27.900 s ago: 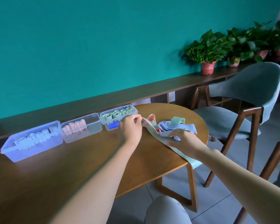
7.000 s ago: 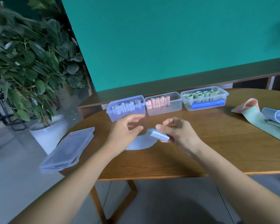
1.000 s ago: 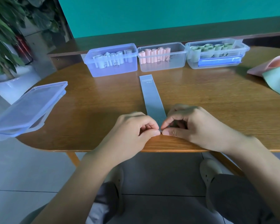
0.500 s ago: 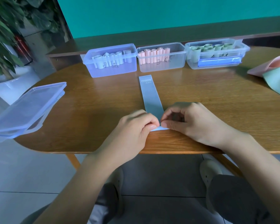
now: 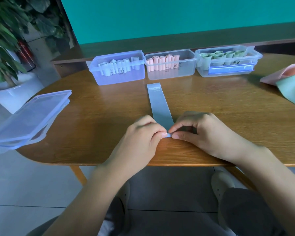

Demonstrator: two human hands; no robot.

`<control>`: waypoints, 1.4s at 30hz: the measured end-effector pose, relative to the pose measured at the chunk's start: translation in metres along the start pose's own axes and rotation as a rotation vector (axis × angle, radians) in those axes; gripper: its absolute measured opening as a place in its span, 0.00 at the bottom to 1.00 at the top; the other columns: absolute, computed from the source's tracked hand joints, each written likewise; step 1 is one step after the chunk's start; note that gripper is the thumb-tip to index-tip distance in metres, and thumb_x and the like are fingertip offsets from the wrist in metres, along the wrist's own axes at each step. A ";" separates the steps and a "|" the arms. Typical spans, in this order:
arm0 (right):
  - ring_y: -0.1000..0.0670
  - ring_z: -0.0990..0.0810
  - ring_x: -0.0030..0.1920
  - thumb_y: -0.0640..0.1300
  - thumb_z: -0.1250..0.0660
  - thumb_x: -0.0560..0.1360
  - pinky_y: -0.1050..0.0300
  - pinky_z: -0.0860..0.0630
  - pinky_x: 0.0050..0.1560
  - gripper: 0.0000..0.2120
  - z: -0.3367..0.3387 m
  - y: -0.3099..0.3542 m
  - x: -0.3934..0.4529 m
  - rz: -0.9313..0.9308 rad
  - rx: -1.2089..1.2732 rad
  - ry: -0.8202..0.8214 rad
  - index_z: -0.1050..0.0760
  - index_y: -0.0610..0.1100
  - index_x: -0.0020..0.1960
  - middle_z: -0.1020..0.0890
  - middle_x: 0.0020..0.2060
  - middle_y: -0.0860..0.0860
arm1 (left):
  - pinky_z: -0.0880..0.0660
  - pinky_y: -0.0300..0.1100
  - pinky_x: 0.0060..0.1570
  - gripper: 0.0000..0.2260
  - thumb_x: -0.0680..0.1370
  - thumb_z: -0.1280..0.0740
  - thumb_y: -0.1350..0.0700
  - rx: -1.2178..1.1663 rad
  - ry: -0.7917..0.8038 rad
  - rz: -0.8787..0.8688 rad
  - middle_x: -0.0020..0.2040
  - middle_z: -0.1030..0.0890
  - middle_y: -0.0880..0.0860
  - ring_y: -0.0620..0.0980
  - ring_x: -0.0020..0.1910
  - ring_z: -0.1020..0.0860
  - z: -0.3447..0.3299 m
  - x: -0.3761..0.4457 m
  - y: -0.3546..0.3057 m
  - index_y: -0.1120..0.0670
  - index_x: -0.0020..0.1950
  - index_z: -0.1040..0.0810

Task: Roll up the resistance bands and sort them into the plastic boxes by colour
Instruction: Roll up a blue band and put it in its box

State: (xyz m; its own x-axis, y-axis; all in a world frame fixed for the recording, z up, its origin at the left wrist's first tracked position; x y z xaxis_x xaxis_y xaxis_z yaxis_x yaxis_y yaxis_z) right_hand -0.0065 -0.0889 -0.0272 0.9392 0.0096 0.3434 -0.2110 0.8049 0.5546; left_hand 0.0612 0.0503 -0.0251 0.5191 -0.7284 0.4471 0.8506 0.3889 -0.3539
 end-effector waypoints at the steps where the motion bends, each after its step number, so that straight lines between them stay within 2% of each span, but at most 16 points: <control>1: 0.58 0.21 0.48 0.49 0.28 0.76 0.68 0.29 0.49 0.07 0.000 0.000 0.001 0.001 -0.001 -0.012 0.15 0.53 0.53 0.19 0.46 0.61 | 0.29 0.24 0.44 0.07 0.81 0.33 0.52 0.002 -0.011 -0.004 0.51 0.22 0.44 0.39 0.49 0.28 0.001 0.000 0.000 0.50 0.55 0.16; 3: 0.58 0.21 0.49 0.49 0.29 0.77 0.67 0.28 0.50 0.07 -0.001 0.000 0.002 0.008 -0.023 -0.021 0.15 0.52 0.53 0.20 0.46 0.61 | 0.31 0.21 0.46 0.07 0.81 0.33 0.52 -0.011 0.005 0.000 0.53 0.22 0.43 0.38 0.51 0.28 0.000 0.000 0.000 0.48 0.56 0.17; 8: 0.59 0.22 0.49 0.49 0.31 0.79 0.66 0.27 0.52 0.08 0.000 -0.001 0.003 0.025 -0.089 -0.042 0.15 0.51 0.54 0.21 0.47 0.60 | 0.30 0.23 0.43 0.07 0.80 0.31 0.48 -0.034 0.055 0.034 0.51 0.23 0.40 0.37 0.49 0.25 -0.004 0.003 0.003 0.47 0.55 0.18; 13: 0.57 0.21 0.45 0.46 0.28 0.78 0.68 0.27 0.46 0.05 0.002 -0.002 0.001 0.018 -0.041 -0.133 0.15 0.52 0.52 0.21 0.48 0.59 | 0.30 0.26 0.44 0.06 0.79 0.31 0.50 -0.057 0.039 0.039 0.50 0.23 0.40 0.38 0.48 0.25 -0.003 0.007 0.007 0.47 0.54 0.16; 20: 0.57 0.21 0.45 0.54 0.32 0.78 0.50 0.21 0.45 0.07 -0.001 -0.004 0.002 0.014 -0.069 -0.121 0.17 0.55 0.53 0.22 0.49 0.63 | 0.32 0.22 0.45 0.08 0.78 0.28 0.51 -0.066 0.000 0.045 0.50 0.25 0.39 0.33 0.49 0.26 0.000 0.007 0.010 0.47 0.56 0.16; 24: 0.60 0.23 0.46 0.54 0.33 0.80 0.50 0.21 0.44 0.07 -0.002 -0.006 0.001 0.003 -0.123 -0.154 0.18 0.56 0.53 0.22 0.49 0.63 | 0.32 0.21 0.42 0.06 0.79 0.29 0.50 -0.049 0.017 0.051 0.49 0.25 0.37 0.33 0.49 0.26 -0.002 0.008 0.011 0.46 0.55 0.17; 27: 0.59 0.22 0.48 0.55 0.35 0.79 0.48 0.20 0.45 0.11 -0.001 -0.005 0.001 0.003 -0.149 -0.191 0.17 0.54 0.55 0.22 0.52 0.62 | 0.33 0.21 0.41 0.08 0.80 0.32 0.49 -0.028 0.017 0.084 0.53 0.23 0.40 0.35 0.46 0.27 -0.005 0.011 0.015 0.46 0.57 0.17; 30: 0.59 0.22 0.47 0.55 0.35 0.79 0.48 0.20 0.45 0.12 0.002 -0.003 -0.001 0.018 -0.149 -0.225 0.17 0.53 0.57 0.22 0.53 0.60 | 0.31 0.25 0.44 0.09 0.82 0.34 0.50 -0.026 -0.002 0.064 0.54 0.22 0.43 0.39 0.47 0.26 -0.004 0.014 0.015 0.48 0.58 0.17; 34: 0.61 0.25 0.45 0.53 0.33 0.80 0.49 0.20 0.44 0.09 0.000 -0.003 0.000 0.006 -0.181 -0.198 0.18 0.55 0.57 0.22 0.53 0.62 | 0.31 0.26 0.46 0.10 0.83 0.36 0.51 -0.020 0.002 0.058 0.54 0.22 0.45 0.41 0.49 0.25 -0.005 0.017 0.016 0.50 0.59 0.16; 39: 0.65 0.28 0.42 0.52 0.34 0.80 0.55 0.24 0.41 0.09 0.001 -0.005 0.005 -0.014 -0.236 -0.209 0.18 0.54 0.57 0.22 0.53 0.62 | 0.26 0.32 0.46 0.05 0.80 0.31 0.55 -0.094 -0.099 0.012 0.50 0.21 0.44 0.41 0.46 0.24 0.005 0.018 0.016 0.51 0.54 0.16; 42: 0.61 0.23 0.47 0.55 0.37 0.80 0.49 0.21 0.43 0.12 0.000 -0.006 0.008 -0.022 -0.250 -0.197 0.19 0.55 0.58 0.22 0.54 0.61 | 0.25 0.37 0.46 0.04 0.79 0.30 0.54 -0.073 -0.068 0.012 0.49 0.22 0.43 0.41 0.45 0.25 0.001 0.018 0.017 0.50 0.53 0.16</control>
State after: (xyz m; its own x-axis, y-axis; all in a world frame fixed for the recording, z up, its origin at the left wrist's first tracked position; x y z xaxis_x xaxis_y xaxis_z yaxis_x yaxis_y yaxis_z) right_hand 0.0026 -0.0935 -0.0278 0.8671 -0.1049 0.4870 -0.0948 0.9249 0.3681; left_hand 0.0850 0.0440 -0.0219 0.5360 -0.6832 0.4958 0.8371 0.3538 -0.4173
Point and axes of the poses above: each hand's wrist, its own x-axis towards the middle knuckle, its own z-axis out of the back of the hand, y = z × x, the point moved 8 cm from there along x, towards the middle knuckle
